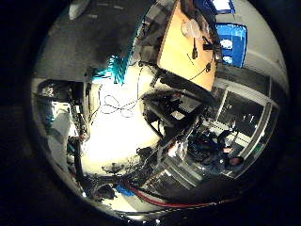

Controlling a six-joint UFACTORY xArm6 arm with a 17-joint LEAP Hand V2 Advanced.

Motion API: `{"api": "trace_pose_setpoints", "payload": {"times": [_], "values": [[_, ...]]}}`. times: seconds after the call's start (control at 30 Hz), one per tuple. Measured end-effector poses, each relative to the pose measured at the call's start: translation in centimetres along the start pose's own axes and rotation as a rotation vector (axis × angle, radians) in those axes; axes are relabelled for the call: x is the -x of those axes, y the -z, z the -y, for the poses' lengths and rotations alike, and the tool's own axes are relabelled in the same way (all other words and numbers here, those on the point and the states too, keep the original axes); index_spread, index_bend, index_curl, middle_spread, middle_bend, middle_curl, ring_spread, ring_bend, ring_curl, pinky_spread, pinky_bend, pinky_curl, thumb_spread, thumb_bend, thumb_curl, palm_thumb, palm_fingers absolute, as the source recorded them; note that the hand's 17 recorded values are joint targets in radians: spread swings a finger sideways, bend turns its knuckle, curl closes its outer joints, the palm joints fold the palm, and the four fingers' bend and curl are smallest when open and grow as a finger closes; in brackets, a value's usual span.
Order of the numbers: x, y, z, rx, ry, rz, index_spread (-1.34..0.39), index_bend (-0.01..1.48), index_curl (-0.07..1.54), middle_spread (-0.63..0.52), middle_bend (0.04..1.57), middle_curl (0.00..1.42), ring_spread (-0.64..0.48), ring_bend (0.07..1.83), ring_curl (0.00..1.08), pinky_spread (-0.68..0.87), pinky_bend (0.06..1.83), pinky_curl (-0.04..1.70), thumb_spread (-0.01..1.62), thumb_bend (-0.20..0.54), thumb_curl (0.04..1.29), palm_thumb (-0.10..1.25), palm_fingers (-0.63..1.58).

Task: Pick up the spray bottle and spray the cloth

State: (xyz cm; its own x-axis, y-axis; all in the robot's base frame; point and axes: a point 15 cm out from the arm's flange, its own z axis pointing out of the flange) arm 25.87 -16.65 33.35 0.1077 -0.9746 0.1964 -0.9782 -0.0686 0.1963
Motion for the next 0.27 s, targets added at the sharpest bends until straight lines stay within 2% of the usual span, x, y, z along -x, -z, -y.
{"api": "trace_pose_setpoints", "payload": {"times": [0.27], "values": [[0.2,-1.1,-0.1,0.013,0.002,0.005,-0.38,0.37,0.41,-0.02,0.26,0.35,0.16,0.17,0.13,0.39,0.18,0.26,1.2,-0.015,0.3,0.75,0.23]]}}
